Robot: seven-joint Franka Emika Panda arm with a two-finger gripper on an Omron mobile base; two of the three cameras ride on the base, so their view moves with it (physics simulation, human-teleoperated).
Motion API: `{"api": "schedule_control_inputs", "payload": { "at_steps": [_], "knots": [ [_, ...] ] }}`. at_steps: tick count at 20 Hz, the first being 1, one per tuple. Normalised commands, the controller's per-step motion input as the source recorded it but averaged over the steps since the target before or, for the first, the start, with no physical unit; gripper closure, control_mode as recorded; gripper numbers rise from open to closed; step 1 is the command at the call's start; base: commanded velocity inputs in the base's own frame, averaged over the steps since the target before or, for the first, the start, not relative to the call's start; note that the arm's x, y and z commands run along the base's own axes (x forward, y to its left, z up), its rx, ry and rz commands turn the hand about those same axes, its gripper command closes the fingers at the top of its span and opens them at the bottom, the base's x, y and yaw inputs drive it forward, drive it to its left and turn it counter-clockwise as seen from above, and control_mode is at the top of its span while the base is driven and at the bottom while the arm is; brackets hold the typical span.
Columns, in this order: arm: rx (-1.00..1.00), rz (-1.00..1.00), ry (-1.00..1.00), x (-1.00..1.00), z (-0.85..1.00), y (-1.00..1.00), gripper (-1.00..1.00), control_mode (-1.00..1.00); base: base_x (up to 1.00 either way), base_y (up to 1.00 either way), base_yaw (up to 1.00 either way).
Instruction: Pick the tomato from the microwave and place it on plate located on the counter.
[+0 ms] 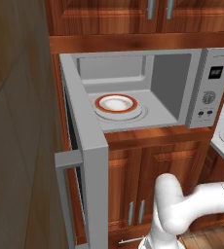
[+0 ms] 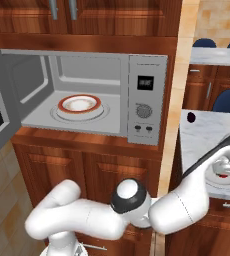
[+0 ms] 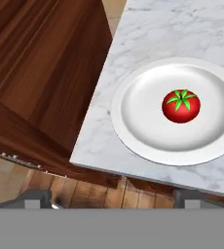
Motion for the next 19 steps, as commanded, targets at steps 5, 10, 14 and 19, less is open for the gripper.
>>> {"api": "schedule_control_inputs", "payload": {
  "at_steps": [5,10,14,19],
  "knots": [
    [-0.31,0.02,-0.11,-0.64,0.00,1.00,-1.00,-1.00,0.00,0.00,0.00],
    [-0.33,0.00,-0.08,-0.41,0.00,1.00,-1.00,-1.00,0.00,0.00,0.00],
    [-0.22,0.00,0.00,-0.43,0.18,1.00,-1.00,-1.00,0.00,0.00,0.00],
    [-0.03,-0.06,0.00,-0.32,0.58,1.00,-1.00,-1.00,0.00,0.00,0.00]
  ]
}}
